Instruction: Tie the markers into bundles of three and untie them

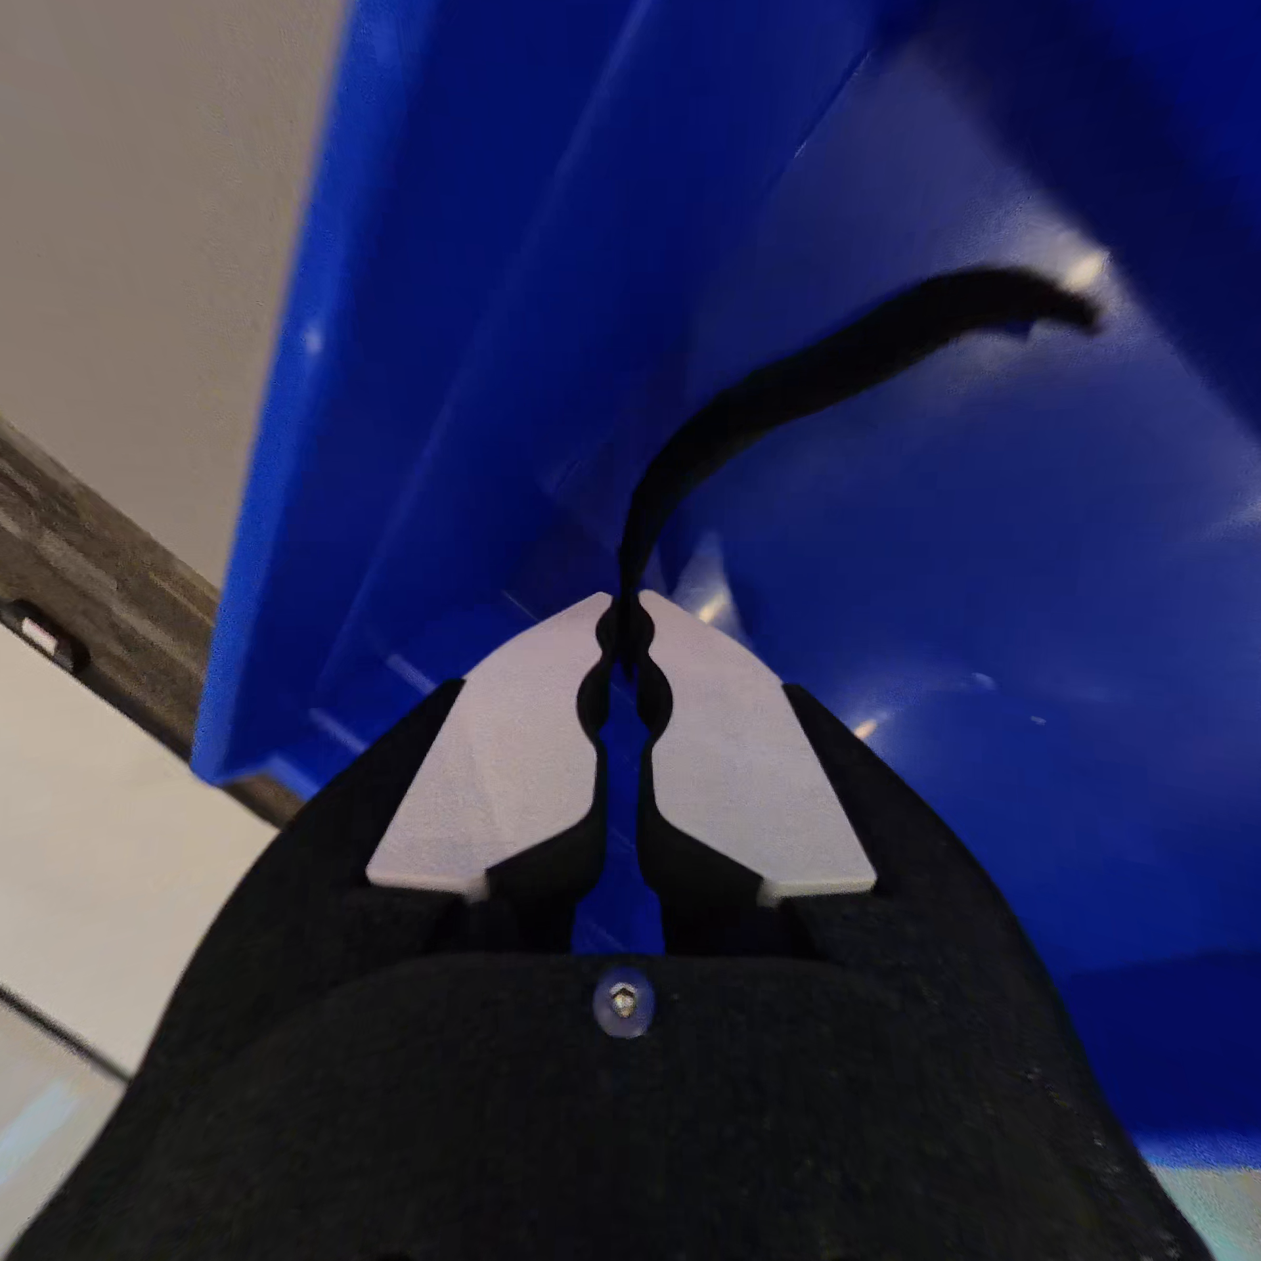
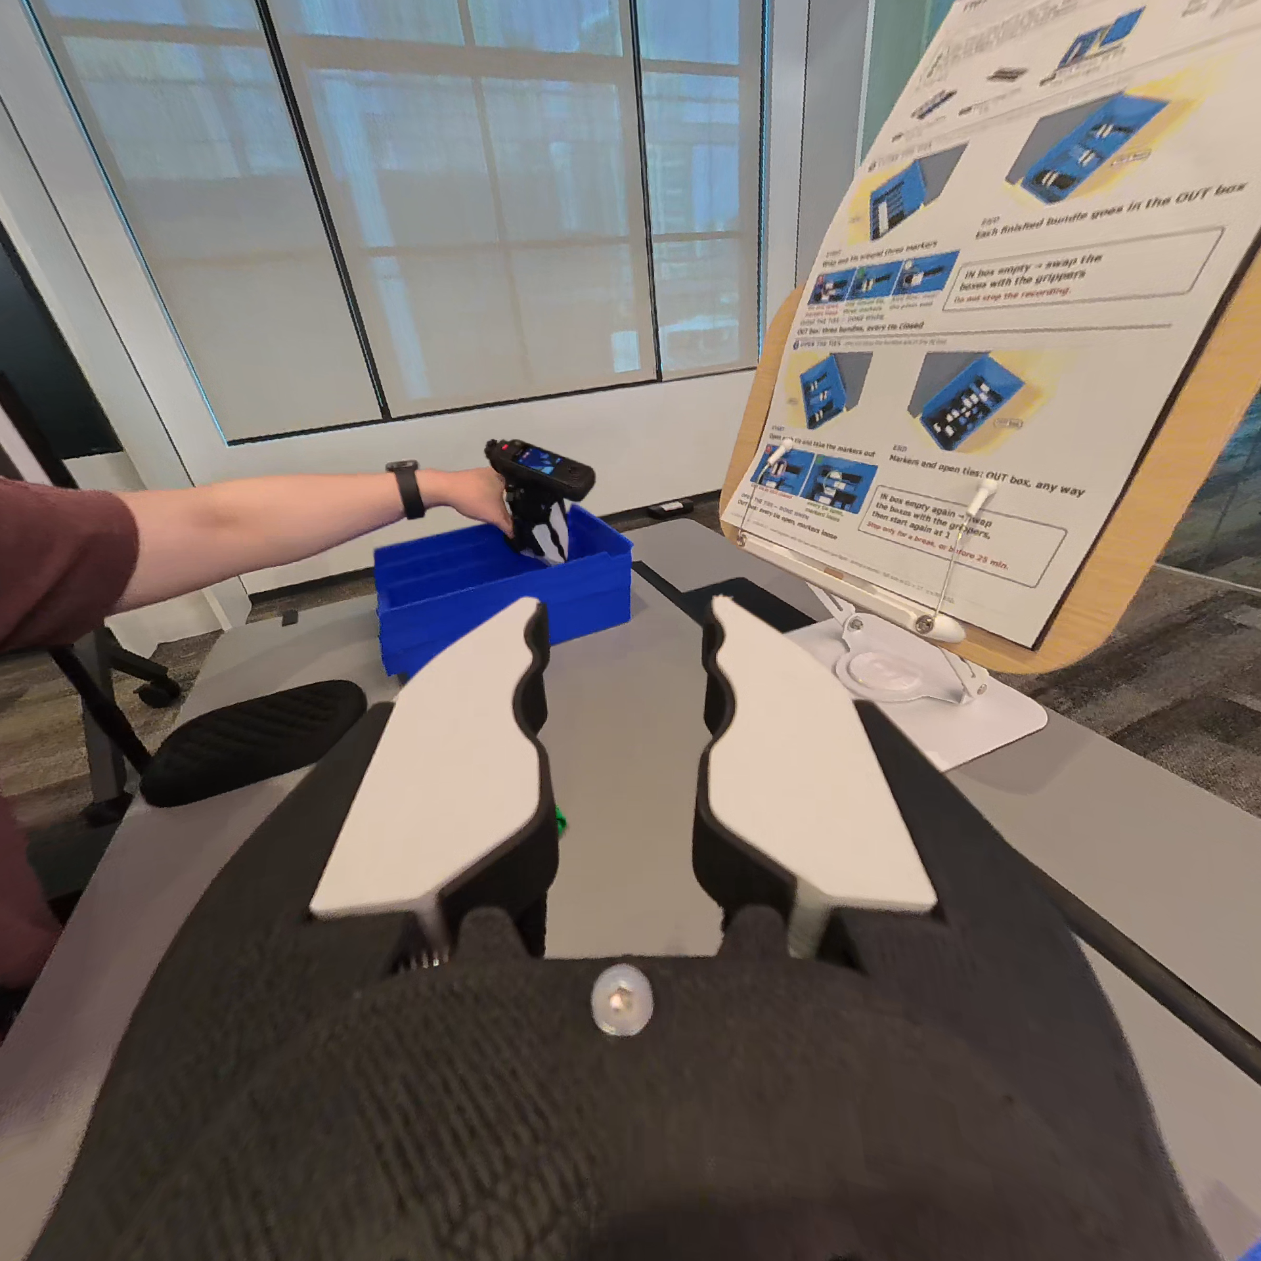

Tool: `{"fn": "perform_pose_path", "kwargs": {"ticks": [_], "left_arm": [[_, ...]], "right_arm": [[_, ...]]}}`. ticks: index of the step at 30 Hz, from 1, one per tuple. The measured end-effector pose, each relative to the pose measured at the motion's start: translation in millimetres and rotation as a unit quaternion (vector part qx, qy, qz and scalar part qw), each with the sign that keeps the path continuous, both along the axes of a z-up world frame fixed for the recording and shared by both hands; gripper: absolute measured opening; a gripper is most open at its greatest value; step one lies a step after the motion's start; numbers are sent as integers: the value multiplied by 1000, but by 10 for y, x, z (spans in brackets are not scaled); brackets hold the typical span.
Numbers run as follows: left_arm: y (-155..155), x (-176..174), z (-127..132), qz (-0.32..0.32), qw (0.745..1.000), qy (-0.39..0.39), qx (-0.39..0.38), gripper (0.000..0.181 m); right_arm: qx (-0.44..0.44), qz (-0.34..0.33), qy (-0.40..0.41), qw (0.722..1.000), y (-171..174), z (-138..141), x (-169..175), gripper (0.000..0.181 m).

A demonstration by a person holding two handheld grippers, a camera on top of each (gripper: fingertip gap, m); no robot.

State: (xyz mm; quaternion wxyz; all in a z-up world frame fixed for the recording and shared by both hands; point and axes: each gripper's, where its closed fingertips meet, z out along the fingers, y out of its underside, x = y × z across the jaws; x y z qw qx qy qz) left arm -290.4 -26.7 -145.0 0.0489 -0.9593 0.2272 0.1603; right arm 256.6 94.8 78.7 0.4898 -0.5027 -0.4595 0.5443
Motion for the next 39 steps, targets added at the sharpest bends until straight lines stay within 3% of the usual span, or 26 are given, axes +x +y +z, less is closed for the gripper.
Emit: {"fn": "perform_pose_path", "kwargs": {"ticks": [4,8,11,16,22,27,30,35,39], "left_arm": [[-35,418,637,-31,996,-9,81,2],[51,1267,1312,-97,984,-23,145,2],[174,2098,1424,-148,976,-73,144,2],[502,3083,963,-179,973,-113,93,1],[804,3725,273,-180,973,-144,27,1],[937,3865,34,-190,972,-139,21,3],[892,3833,84,-175,971,-154,43,33],[459,3699,323,-207,956,-176,109,44],[97,3586,-64,-246,957,-147,55,35]], "right_arm": [[2,7,30,1000,-50,147,78,44],[5,17,55,998,-130,280,131,44],[9,24,59,998,-182,313,131,43],[10,38,61,997,-247,324,121,43],[-5,43,66,997,-196,287,131,43],[-10,41,59,997,-136,232,135,44],[-13,46,51,998,-128,197,144,45],[-7,62,8,998,-164,48,109,45],[-6,89,-19,996,-252,-68,-6,45]]}}
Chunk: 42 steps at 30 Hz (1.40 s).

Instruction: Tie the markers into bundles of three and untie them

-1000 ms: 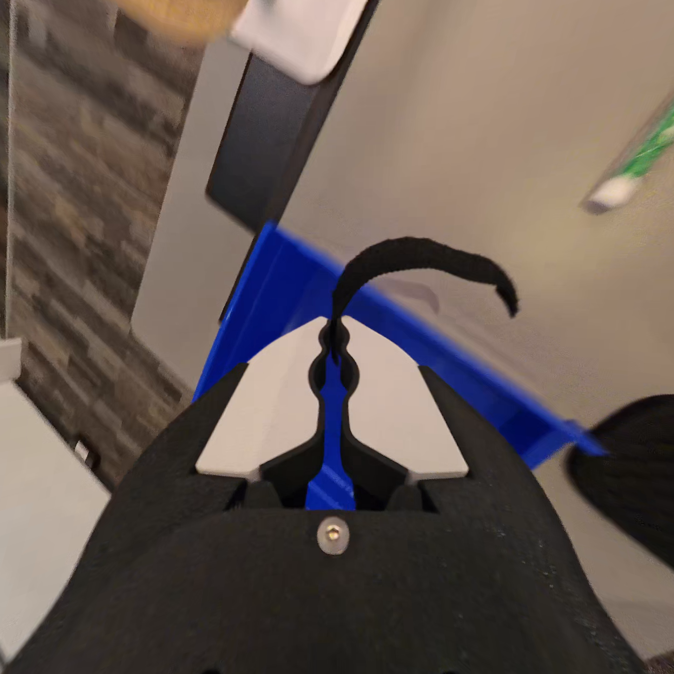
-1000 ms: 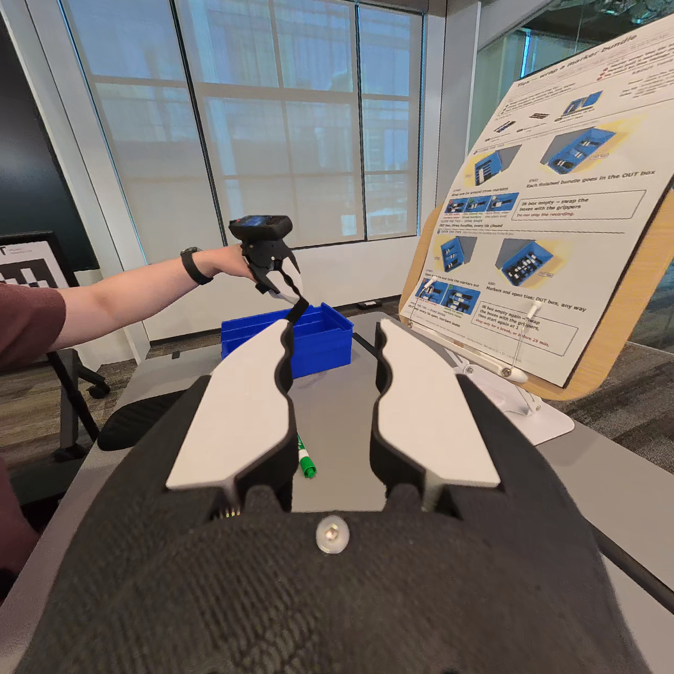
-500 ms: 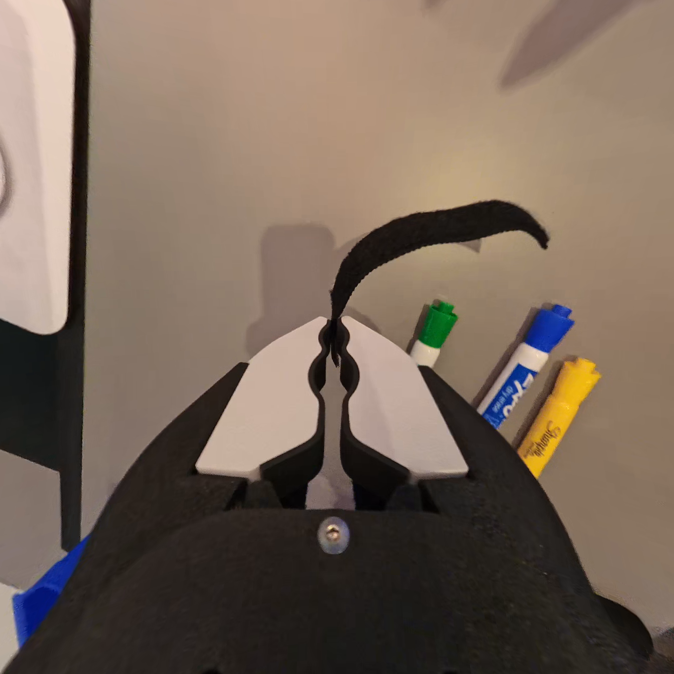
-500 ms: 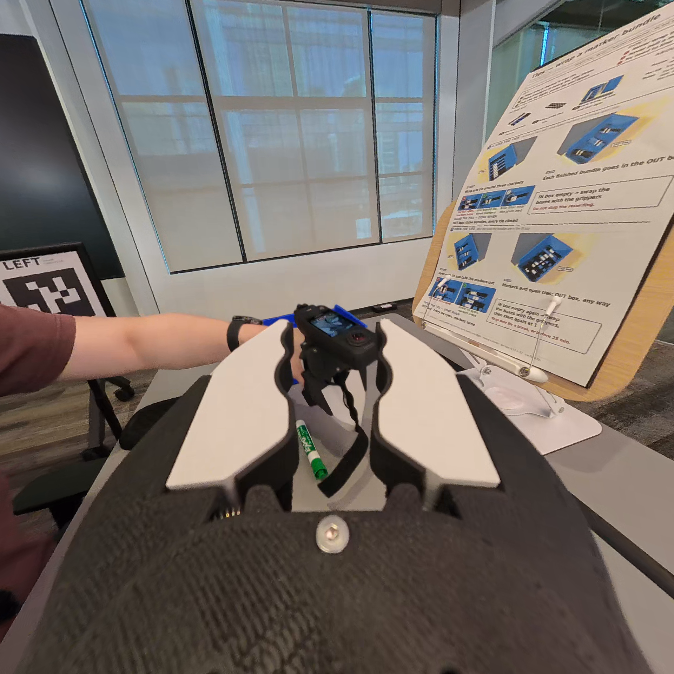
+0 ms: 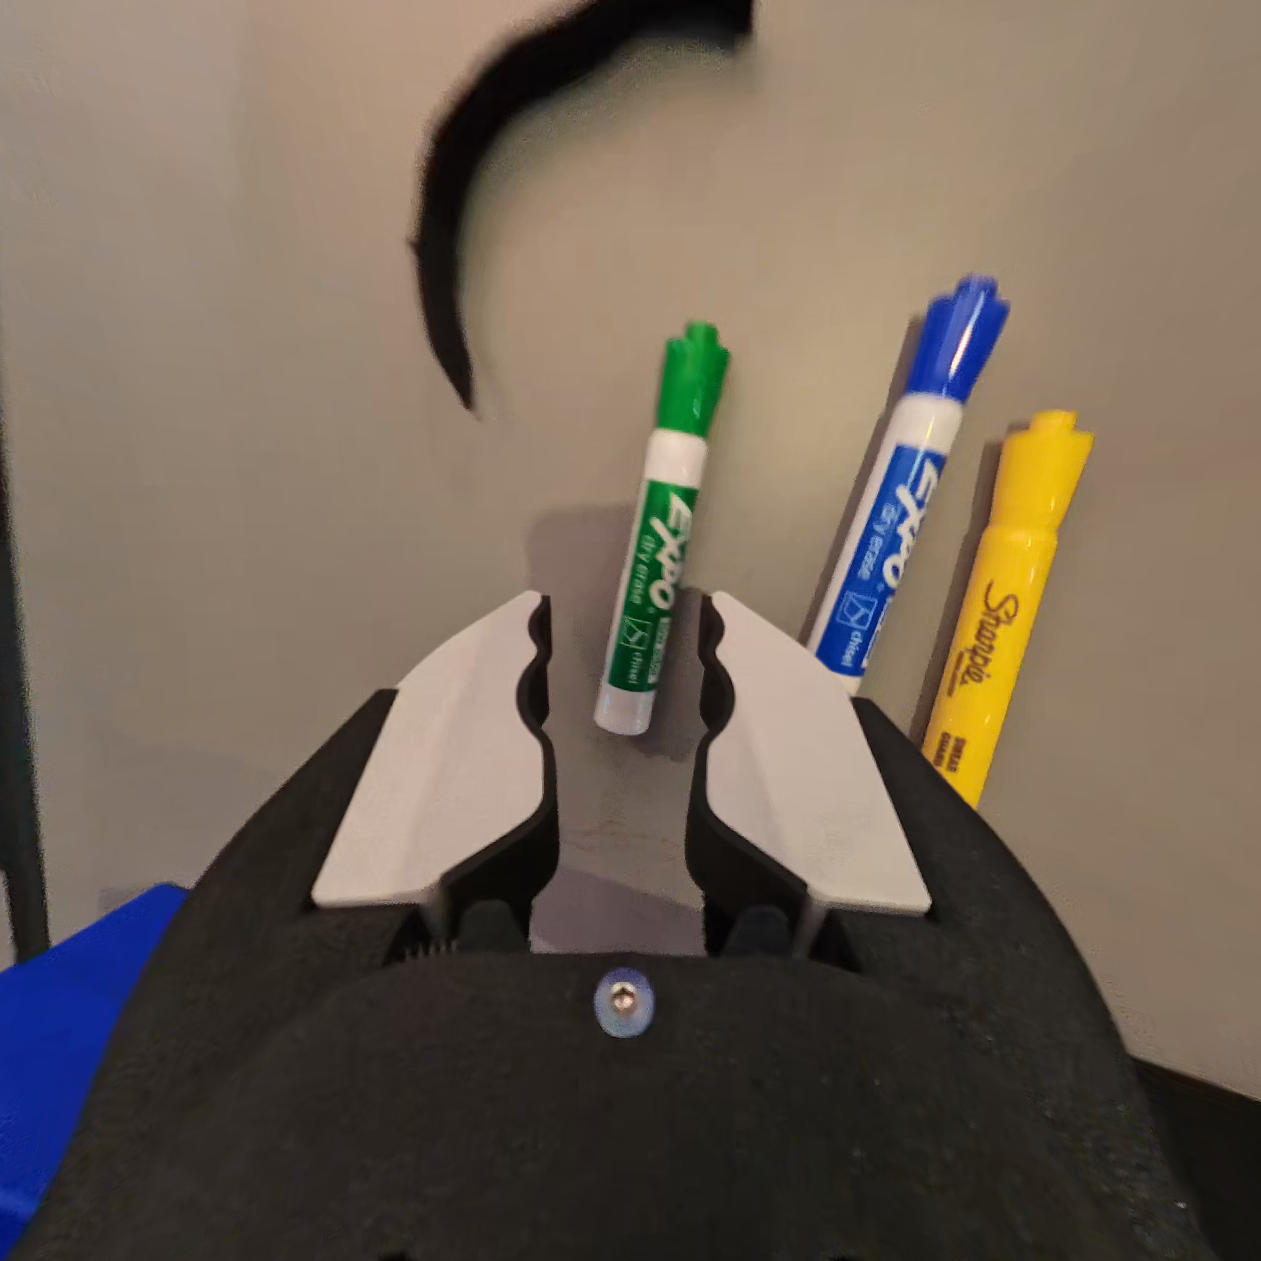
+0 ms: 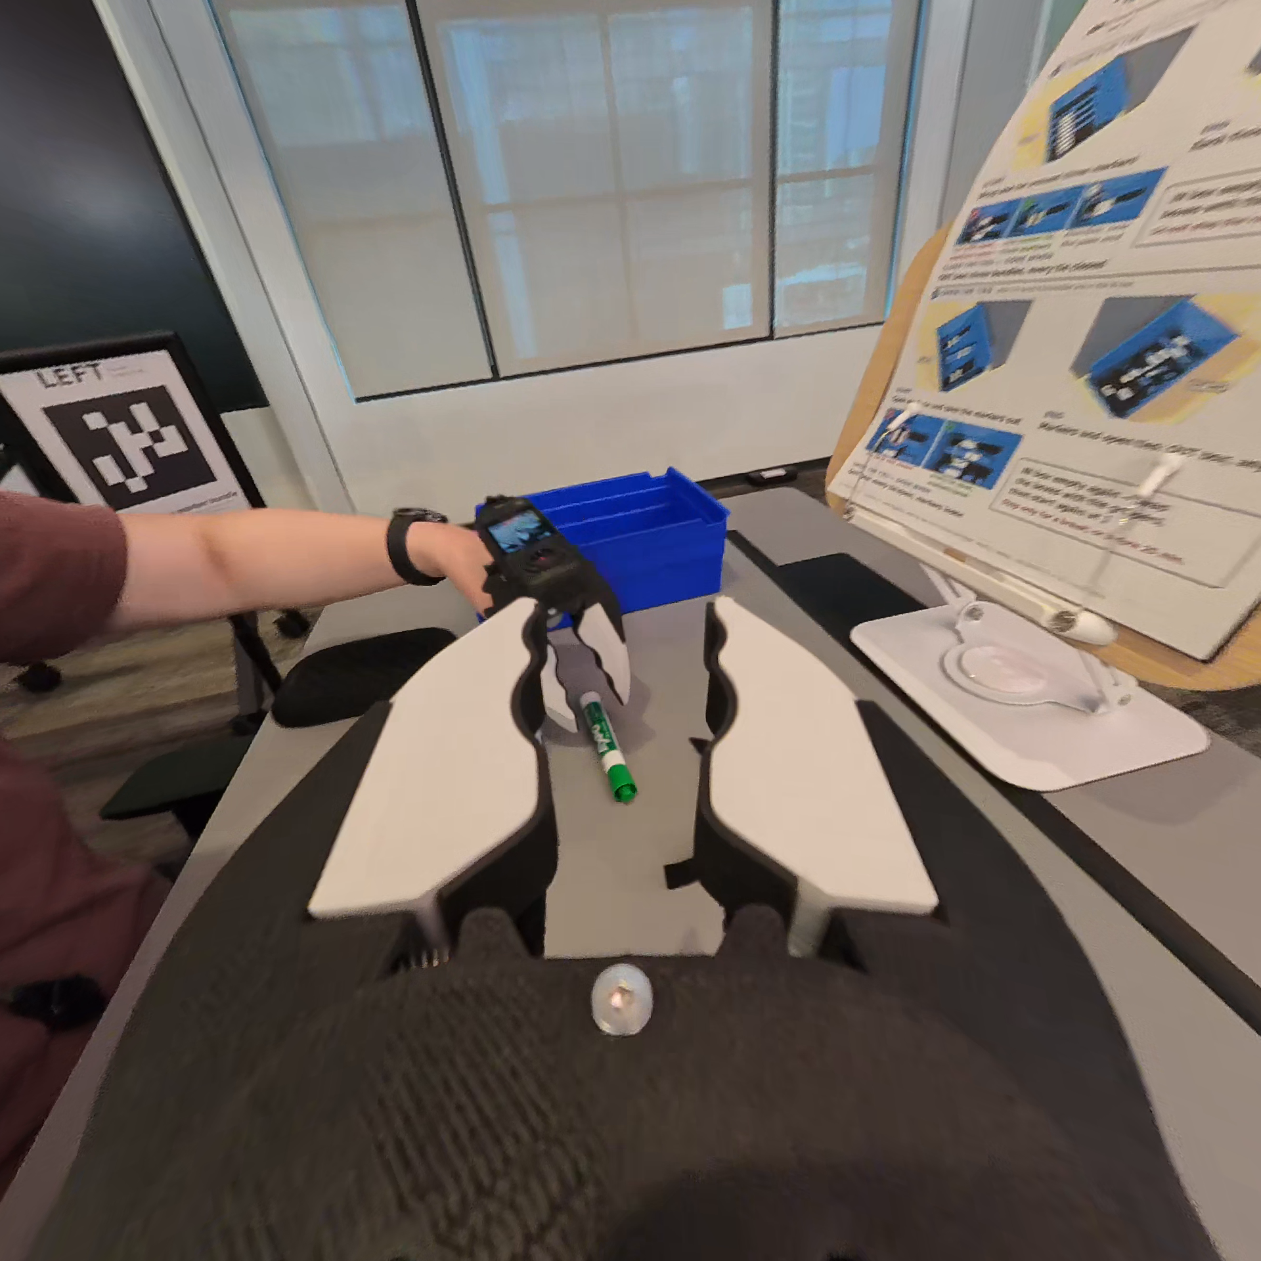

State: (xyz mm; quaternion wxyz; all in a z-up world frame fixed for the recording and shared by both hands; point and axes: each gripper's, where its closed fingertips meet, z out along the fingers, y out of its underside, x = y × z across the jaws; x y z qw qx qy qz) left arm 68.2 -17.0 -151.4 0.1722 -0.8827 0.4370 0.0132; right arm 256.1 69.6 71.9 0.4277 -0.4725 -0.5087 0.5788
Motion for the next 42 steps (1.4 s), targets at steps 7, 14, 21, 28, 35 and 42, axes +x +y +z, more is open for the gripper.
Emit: {"fn": "perform_pose_path", "kwargs": {"ticks": [7,14,21,28,35,42], "left_arm": [[-4,149,-237,8,994,-76,-76,18],[-170,308,-191,-19,987,-116,-107,17],[-231,363,-150,-27,983,-137,-120,22],[-415,364,-230,-23,984,-115,-134,71],[-388,292,-280,-36,994,-65,-82,38],[-380,291,-282,-49,993,-47,-92,38]], "right_arm": [[76,40,-75,994,-276,-288,-191,45],[69,43,-73,994,-274,-323,-224,45],[61,86,-115,988,-401,-578,-368,45],[52,147,-185,970,-715,-1165,-754,49],[54,209,-278,936,-1004,-1831,-1036,49],[-37,242,-336,909,-961,-2018,-1180,49]]}}
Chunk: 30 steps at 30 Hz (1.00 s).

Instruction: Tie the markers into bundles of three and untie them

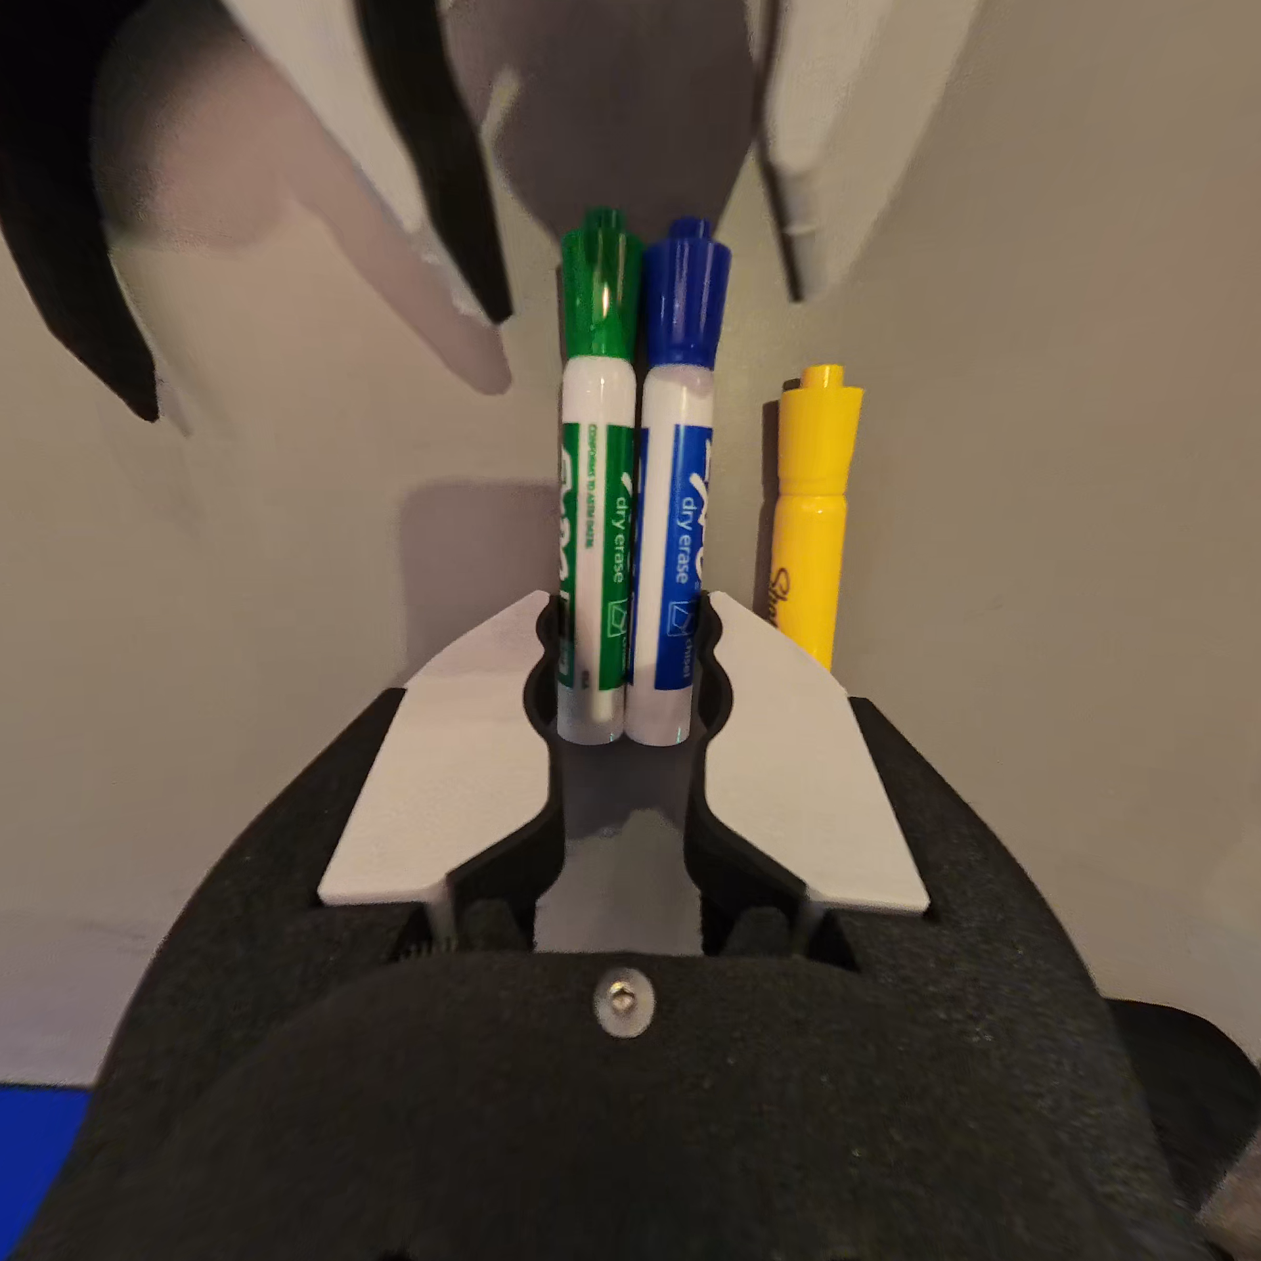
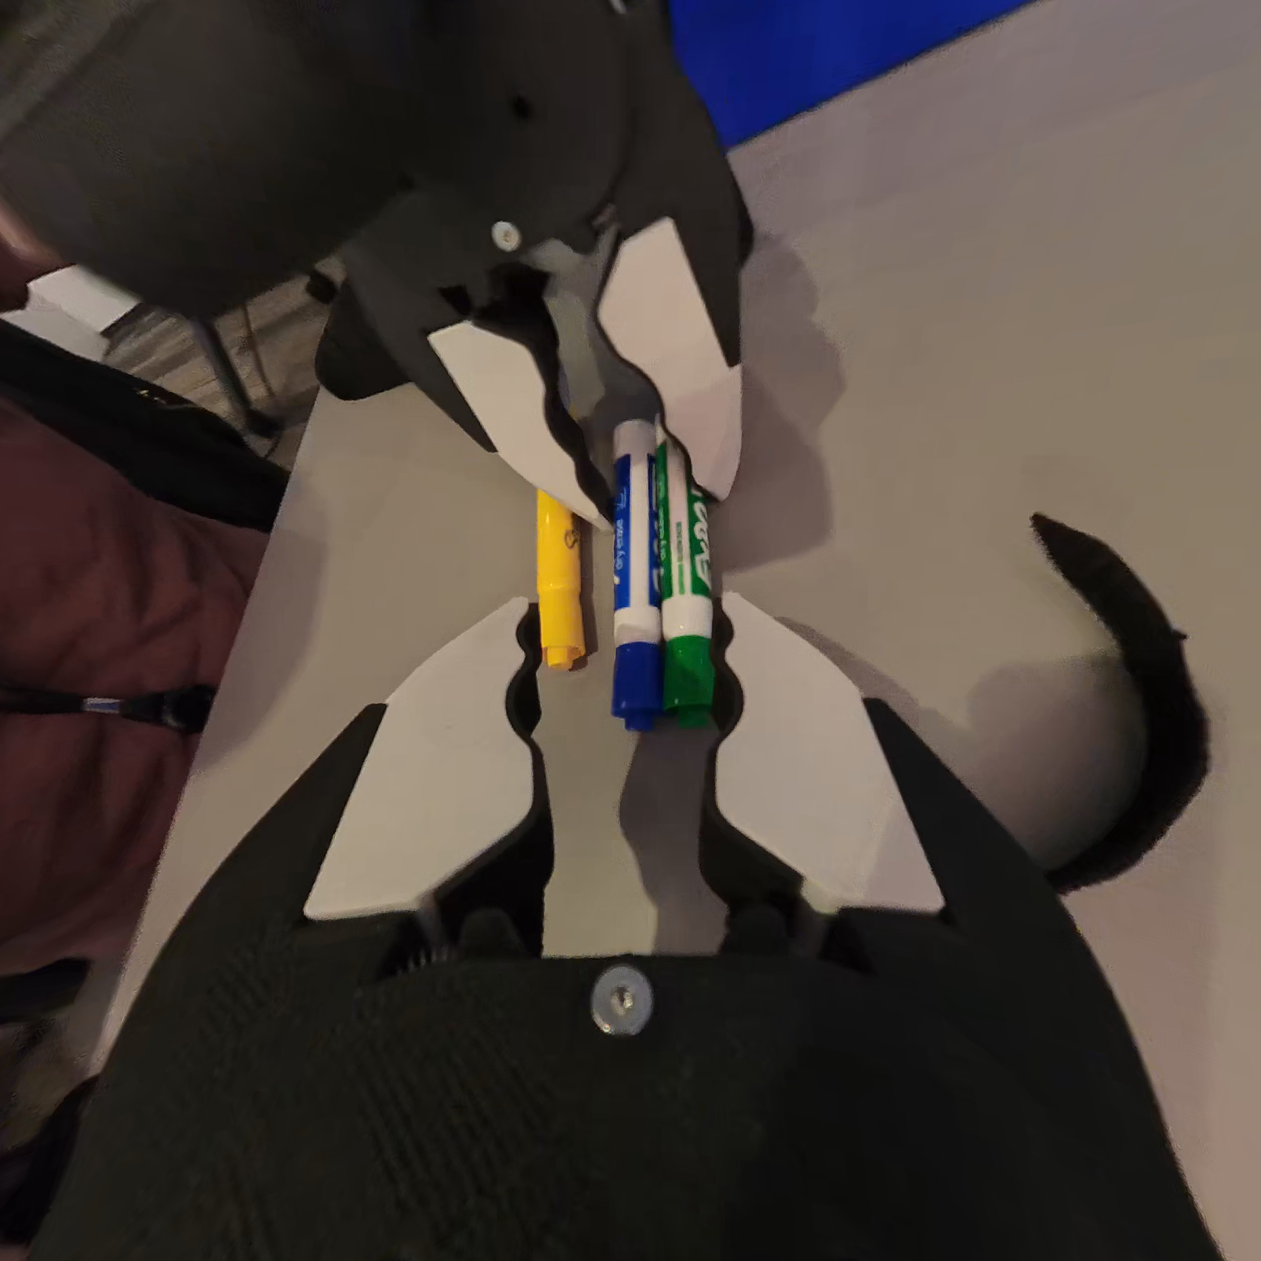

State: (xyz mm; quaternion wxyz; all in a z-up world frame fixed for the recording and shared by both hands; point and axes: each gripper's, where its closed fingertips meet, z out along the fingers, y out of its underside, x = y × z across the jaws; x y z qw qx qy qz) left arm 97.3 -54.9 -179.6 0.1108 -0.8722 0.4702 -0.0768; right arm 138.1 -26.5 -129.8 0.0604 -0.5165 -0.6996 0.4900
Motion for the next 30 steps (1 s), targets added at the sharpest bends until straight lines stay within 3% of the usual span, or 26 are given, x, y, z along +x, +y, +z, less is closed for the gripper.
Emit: {"fn": "perform_pose_path", "kwargs": {"ticks": [5,9,14,23,30], "left_arm": [[4,18,-8,10,999,-28,38,39],[26,17,-3,24,997,-51,55,39],[16,15,-5,32,997,-49,55,39],[14,6,-3,39,995,-64,65,39],[0,-16,-4,3,1000,-5,8,38]], "right_arm": [[-18,59,-132,989,2,-177,39,47],[46,105,-190,975,-29,-358,39,42],[122,109,-165,973,-74,-410,-35,35],[98,63,-132,984,-83,-404,-60,36],[89,59,-107,989,-129,-383,-47,44]]}}
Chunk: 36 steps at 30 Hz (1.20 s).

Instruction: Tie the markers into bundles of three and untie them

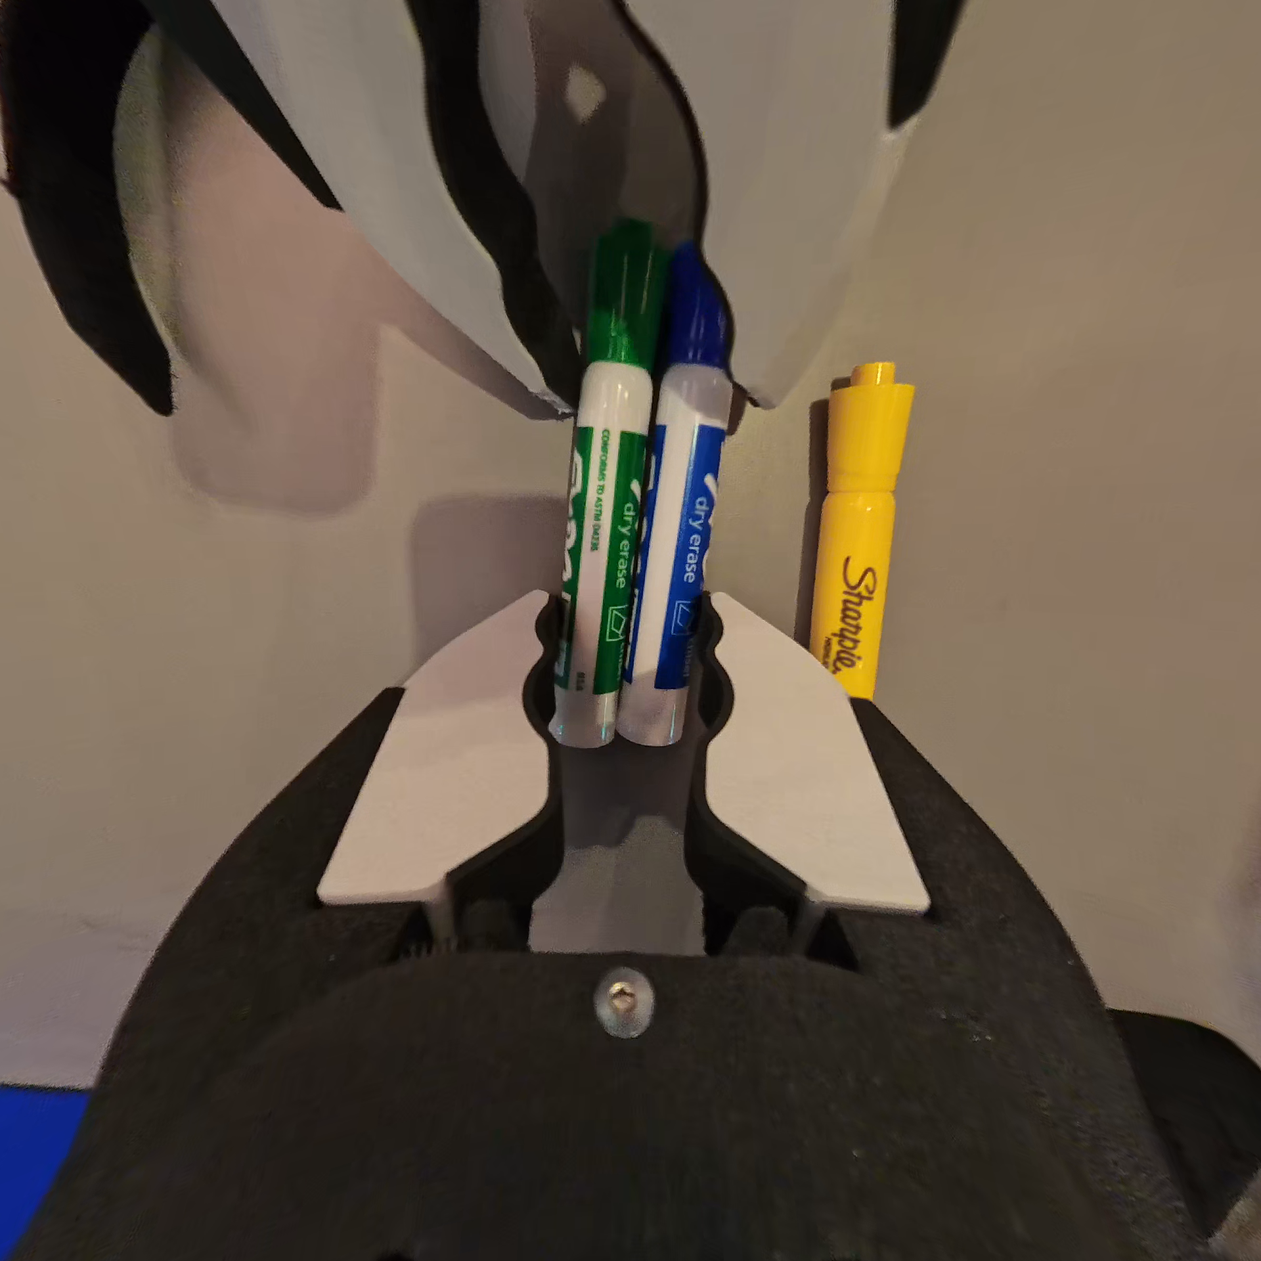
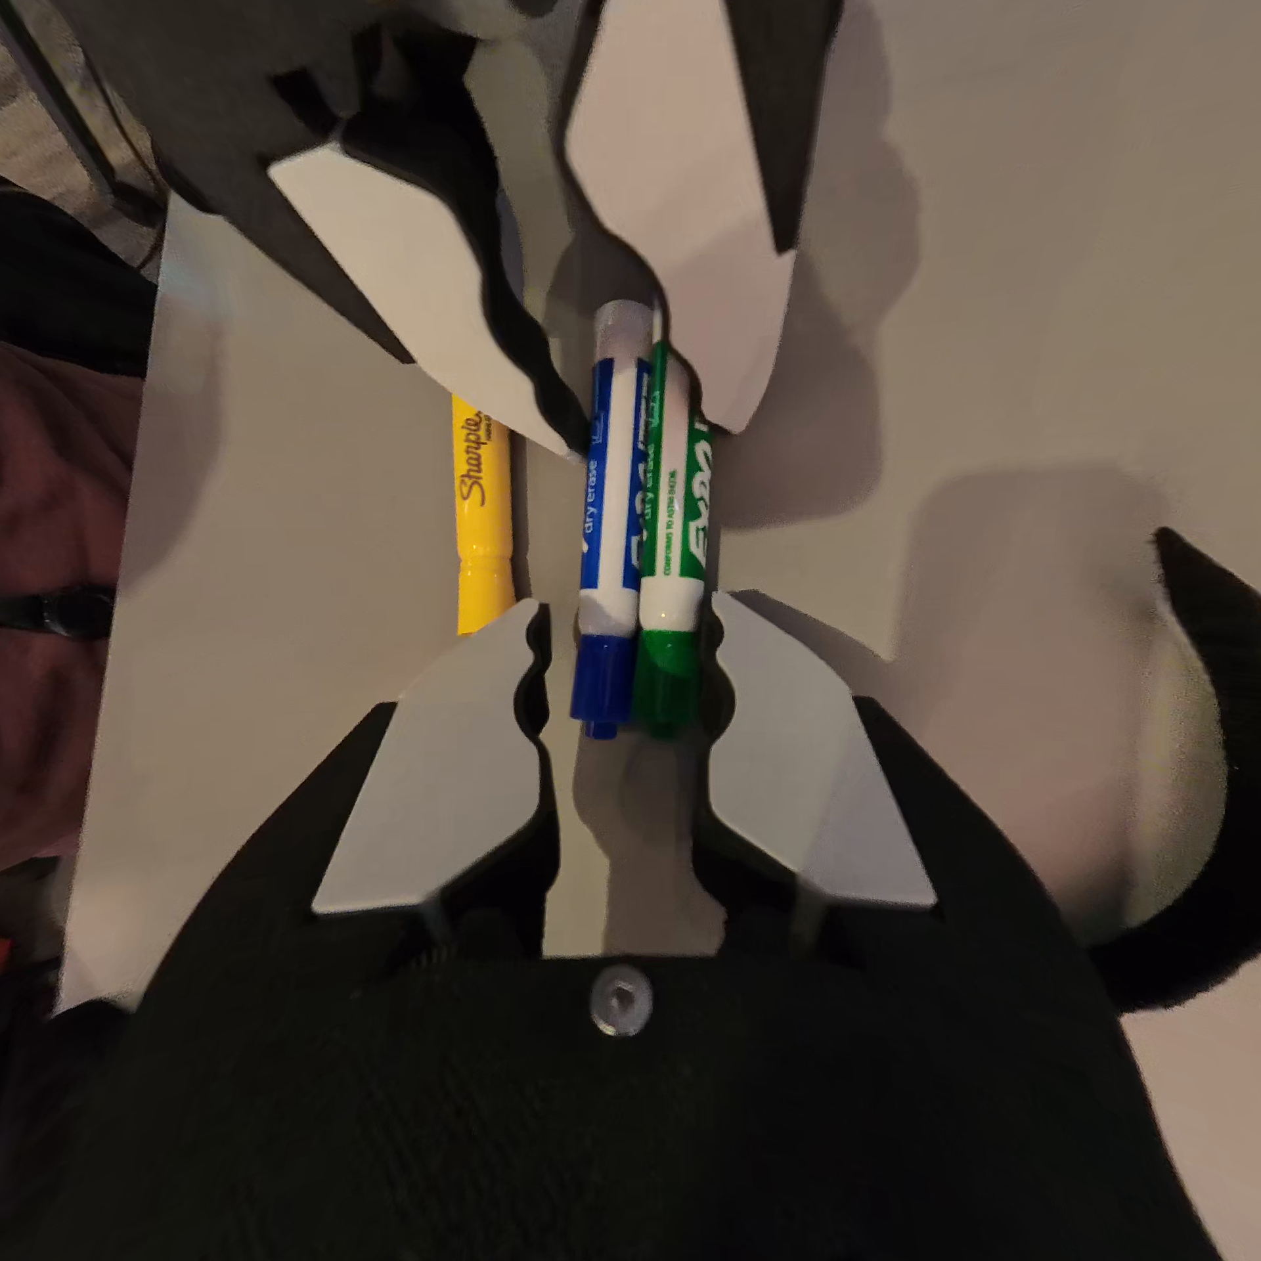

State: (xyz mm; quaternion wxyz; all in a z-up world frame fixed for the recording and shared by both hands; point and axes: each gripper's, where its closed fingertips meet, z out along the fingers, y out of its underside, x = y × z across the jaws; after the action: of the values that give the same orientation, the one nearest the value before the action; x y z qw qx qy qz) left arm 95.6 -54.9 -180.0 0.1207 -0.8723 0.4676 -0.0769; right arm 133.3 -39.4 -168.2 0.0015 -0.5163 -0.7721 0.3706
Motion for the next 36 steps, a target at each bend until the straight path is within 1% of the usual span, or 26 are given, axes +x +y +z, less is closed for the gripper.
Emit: {"fn": "perform_pose_path", "kwargs": {"ticks": [1,2,5,9,13,17,19,20,21,24,29,34,36], "left_arm": [[-4,0,1,1,1000,4,-7,39],[-9,2,3,-1,1000,7,-14,39],[-4,-1,4,0,1000,13,-21,39],[-7,0,7,-1,1000,8,-20,39],[-3,-1,10,-14,1000,-3,-10,39],[-16,-4,-1,-36,999,23,3,38],[-10,-5,-1,-29,999,24,0,38],[-13,7,2,-33,999,19,2,28],[-22,15,1,-37,999,16,3,18],[-24,14,2,-35,999,14,2,19],[-25,16,-2,-34,999,34,-7,19],[-13,11,-1,-35,998,55,-7,18],[5,21,9,-28,998,51,-2,19]], "right_arm": [[7,-1,17,1000,-13,-3,-1,46],[21,-6,38,999,-11,-14,-12,42],[61,-23,99,993,3,-42,-45,39],[83,-34,157,984,2,-22,-61,37],[80,-29,160,983,2,-15,-68,37],[100,-17,183,978,-4,-15,-74,37],[120,-12,195,973,10,-7,-81,31],[134,-7,199,971,20,-12,-82,19],[145,-3,203,968,23,-15,-82,19],[161,0,205,966,24,-17,-89,19],[150,-6,187,971,31,-18,-92,19],[134,-19,191,972,39,5,-93,19],[122,-27,191,974,49,22,-81,19]]}}
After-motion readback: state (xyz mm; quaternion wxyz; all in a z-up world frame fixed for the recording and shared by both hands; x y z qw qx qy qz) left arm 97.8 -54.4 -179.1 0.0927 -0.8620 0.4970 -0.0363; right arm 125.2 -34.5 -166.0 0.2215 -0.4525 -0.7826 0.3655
